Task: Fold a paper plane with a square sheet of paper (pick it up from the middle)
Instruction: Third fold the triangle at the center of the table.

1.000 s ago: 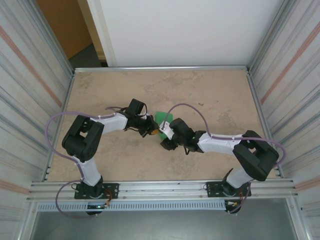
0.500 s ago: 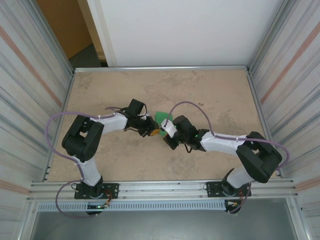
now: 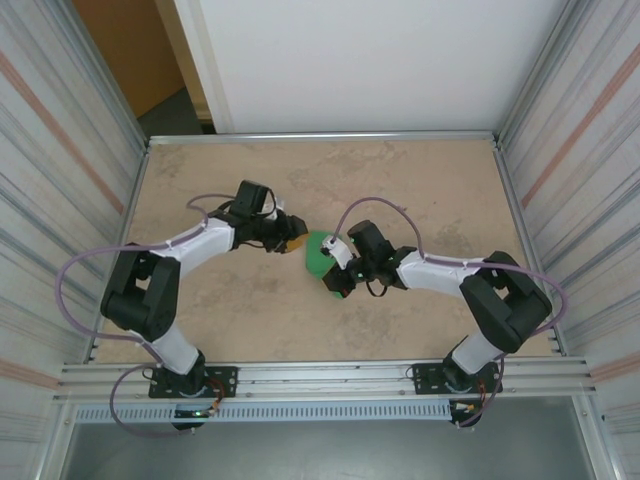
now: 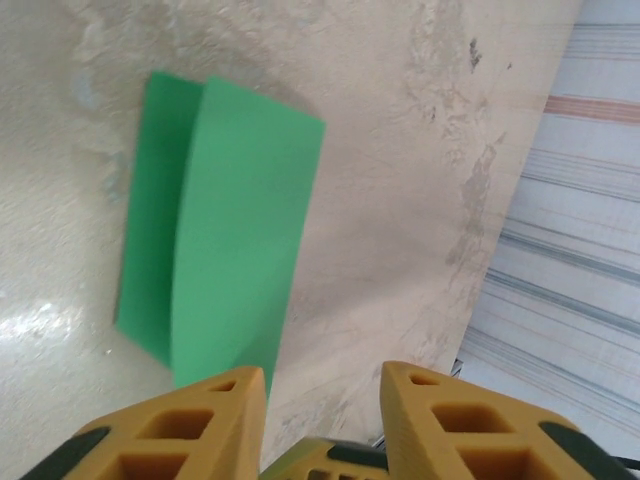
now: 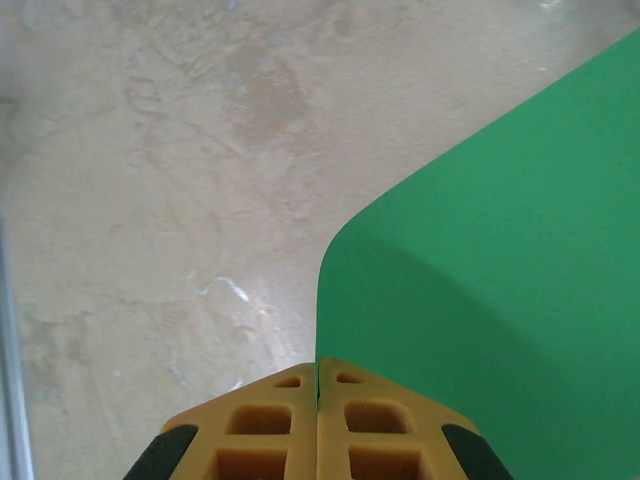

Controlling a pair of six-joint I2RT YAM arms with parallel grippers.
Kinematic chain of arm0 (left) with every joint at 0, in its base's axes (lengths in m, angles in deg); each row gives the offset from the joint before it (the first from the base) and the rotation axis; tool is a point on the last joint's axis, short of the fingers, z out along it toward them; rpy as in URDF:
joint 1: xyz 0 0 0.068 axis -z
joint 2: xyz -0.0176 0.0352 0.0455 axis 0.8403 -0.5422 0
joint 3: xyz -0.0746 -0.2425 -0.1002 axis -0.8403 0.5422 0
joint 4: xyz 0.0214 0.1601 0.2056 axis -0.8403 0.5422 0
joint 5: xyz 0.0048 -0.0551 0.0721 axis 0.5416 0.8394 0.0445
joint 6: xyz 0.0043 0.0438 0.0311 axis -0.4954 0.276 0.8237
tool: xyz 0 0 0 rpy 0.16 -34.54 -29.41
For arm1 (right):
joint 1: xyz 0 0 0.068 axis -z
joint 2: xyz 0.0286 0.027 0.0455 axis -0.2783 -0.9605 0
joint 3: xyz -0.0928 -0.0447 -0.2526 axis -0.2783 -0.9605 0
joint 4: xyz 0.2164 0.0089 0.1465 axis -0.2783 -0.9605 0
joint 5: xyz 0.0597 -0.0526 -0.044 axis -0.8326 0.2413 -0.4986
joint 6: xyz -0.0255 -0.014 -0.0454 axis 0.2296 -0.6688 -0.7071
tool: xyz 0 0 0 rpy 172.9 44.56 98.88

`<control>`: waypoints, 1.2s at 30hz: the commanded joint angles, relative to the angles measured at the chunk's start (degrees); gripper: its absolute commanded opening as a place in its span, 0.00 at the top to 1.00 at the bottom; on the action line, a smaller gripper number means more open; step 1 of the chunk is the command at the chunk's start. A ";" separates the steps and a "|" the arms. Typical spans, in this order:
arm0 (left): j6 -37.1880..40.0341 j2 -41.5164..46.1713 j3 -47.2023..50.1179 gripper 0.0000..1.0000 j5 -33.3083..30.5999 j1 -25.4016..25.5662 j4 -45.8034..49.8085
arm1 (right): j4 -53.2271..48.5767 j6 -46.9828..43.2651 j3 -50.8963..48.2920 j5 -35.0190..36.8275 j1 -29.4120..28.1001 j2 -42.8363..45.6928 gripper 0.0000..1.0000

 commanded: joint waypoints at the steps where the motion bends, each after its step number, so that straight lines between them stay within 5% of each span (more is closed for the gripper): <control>1: 2.82 -3.46 -3.10 0.69 0.57 1.16 0.47 | -2.24 2.83 1.76 -5.58 0.06 -1.55 1.00; 11: 5.34 -14.11 -9.45 0.85 -0.72 3.15 4.71 | -2.59 5.57 2.81 -7.79 1.12 -4.82 1.00; 36: 10.86 -22.75 -13.78 0.88 -1.36 3.67 12.20 | -5.84 11.82 5.84 1.93 4.58 -8.08 1.00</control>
